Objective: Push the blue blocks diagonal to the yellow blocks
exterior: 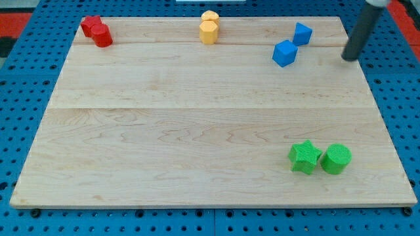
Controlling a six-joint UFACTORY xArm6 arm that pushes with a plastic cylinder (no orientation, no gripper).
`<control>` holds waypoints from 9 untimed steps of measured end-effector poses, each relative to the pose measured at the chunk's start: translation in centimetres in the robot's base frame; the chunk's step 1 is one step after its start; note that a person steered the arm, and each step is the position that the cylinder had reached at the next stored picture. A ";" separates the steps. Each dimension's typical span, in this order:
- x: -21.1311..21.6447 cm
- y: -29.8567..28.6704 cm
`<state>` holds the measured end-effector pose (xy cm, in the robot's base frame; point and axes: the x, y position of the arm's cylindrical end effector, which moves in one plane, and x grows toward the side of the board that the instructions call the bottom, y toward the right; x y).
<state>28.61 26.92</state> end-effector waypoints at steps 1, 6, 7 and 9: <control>-8.4 0.2; -3.3 -11.2; -1.5 -11.8; -6.7 -8.1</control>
<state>21.91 18.81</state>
